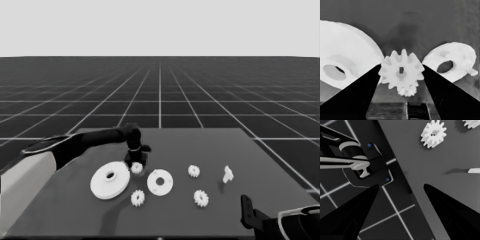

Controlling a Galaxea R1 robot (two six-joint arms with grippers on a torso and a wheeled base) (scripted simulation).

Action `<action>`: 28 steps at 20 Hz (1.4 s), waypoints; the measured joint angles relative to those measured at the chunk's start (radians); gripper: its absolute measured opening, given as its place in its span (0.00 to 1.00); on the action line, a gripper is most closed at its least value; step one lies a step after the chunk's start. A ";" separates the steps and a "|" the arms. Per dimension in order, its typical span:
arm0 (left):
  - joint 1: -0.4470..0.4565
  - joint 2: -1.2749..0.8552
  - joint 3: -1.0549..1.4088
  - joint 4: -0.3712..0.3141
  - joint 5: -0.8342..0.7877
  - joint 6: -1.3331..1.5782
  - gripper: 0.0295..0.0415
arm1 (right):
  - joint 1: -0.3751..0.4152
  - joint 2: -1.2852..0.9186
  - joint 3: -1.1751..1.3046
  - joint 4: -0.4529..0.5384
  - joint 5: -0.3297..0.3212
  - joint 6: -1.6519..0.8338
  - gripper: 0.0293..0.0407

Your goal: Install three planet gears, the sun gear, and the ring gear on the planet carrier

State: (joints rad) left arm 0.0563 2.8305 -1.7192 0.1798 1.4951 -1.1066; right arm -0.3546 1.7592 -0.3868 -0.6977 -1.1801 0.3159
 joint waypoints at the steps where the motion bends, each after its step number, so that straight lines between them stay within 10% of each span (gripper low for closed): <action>1: -0.117 -0.018 0.052 -0.085 0.043 -0.029 0.14 | 0.000 0.000 0.000 0.000 0.000 0.000 0.81; 5: -0.258 -0.004 0.020 -0.202 0.084 -0.012 0.14 | 0.000 0.000 0.000 0.000 0.000 0.000 0.81; 19: -0.273 0.216 -0.098 -0.219 0.087 -0.115 0.14 | 0.000 0.000 0.000 0.000 0.000 0.000 0.81; 22: 0.000 0.237 -0.167 0.037 -0.013 -0.076 0.14 | 0.000 0.000 0.000 0.000 0.000 0.000 0.81; 28: 0.064 0.267 -0.256 0.088 -0.054 -0.028 0.14 | 0.000 0.000 0.000 0.000 0.000 0.000 0.81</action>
State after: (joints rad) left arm 0.1199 3.0971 -1.9749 0.2673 1.4415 -1.1349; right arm -0.3547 1.7592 -0.3868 -0.6977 -1.1801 0.3159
